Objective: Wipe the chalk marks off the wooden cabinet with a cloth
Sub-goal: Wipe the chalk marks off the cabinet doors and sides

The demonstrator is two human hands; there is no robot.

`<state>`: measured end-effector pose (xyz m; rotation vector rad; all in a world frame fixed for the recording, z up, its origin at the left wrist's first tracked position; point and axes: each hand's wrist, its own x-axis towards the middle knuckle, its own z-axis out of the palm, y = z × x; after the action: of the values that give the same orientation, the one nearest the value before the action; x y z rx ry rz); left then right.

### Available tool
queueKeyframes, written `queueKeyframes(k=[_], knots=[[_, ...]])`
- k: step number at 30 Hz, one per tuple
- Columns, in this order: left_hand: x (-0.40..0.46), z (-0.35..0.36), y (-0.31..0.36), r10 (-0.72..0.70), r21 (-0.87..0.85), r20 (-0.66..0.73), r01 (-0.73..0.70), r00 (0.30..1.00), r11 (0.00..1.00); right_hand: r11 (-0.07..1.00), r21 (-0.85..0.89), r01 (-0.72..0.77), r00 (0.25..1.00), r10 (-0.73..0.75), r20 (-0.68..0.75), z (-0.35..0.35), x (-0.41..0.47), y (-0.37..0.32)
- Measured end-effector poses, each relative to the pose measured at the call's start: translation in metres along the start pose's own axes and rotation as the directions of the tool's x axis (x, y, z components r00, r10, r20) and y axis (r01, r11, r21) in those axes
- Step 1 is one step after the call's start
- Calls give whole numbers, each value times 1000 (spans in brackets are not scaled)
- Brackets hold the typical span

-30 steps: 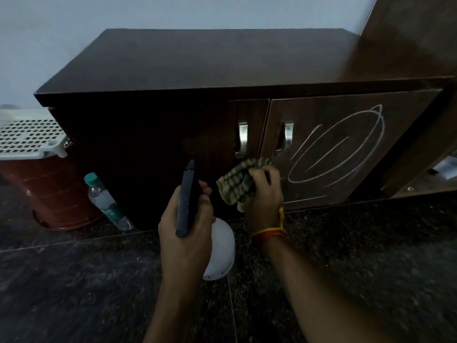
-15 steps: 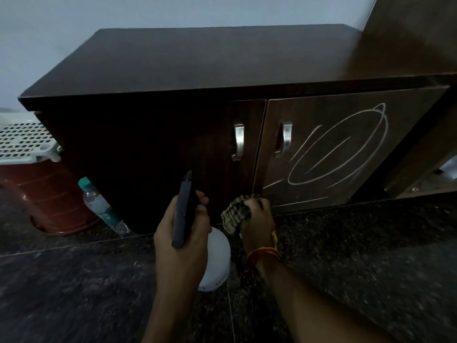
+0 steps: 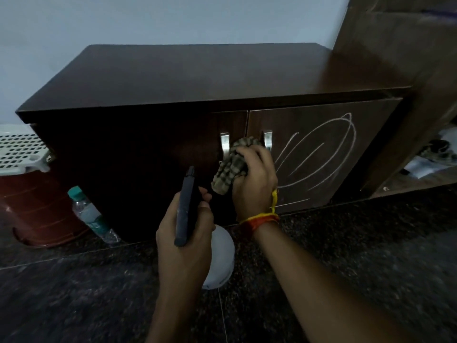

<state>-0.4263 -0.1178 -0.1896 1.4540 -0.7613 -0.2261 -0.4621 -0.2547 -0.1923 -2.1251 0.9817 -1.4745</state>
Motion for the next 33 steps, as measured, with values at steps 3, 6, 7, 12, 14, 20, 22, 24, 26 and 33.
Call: queueKeyframes(k=[3, 6, 7, 12, 14, 20, 22, 24, 26, 33], knots=[[1, -2, 9, 17, 102, 2, -17, 1000, 995, 1000, 21, -9, 995, 11, -95, -4, 17, -21], [1, 0, 11, 10, 118, -1, -10, 1000, 993, 1000, 16, 15, 993, -13, -118, -11, 35, -37], [1, 2, 12, 1, 115, 3, -2, 1000, 993, 1000, 17, 14, 995, -12, -100, -13, 39, -39], [-3, 15, 14, 22, 48, 23, -24, 999, 999, 998, 56, 4, 997, 0, -83, -34, 43, -35], [-5, 23, 17, 12, 46, 24, -13, 1000, 999, 998, 56, -7, 991, 15, -132, -45, 49, -32], [-13, 49, 24, -16, -25, 6, 16, 1000, 1000, 996, 91, -17, 977, 36, -210, -70, 73, -27], [-14, 56, 23, -45, -52, 11, 45, 999, 998, 996, 87, -32, 979, 48, -196, -74, 75, -18], [-14, 62, 21, -66, -59, 16, 67, 998, 996, 996, 65, -60, 981, 71, -179, -77, 72, -5], [-15, 68, 14, -80, -43, 11, 81, 997, 996, 995, 44, -85, 982, 91, -168, -77, 67, 8], [-22, 82, -11, -107, 37, 8, 107, 994, 994, 993, -5, -116, 977, 114, -180, -83, 60, 41]])
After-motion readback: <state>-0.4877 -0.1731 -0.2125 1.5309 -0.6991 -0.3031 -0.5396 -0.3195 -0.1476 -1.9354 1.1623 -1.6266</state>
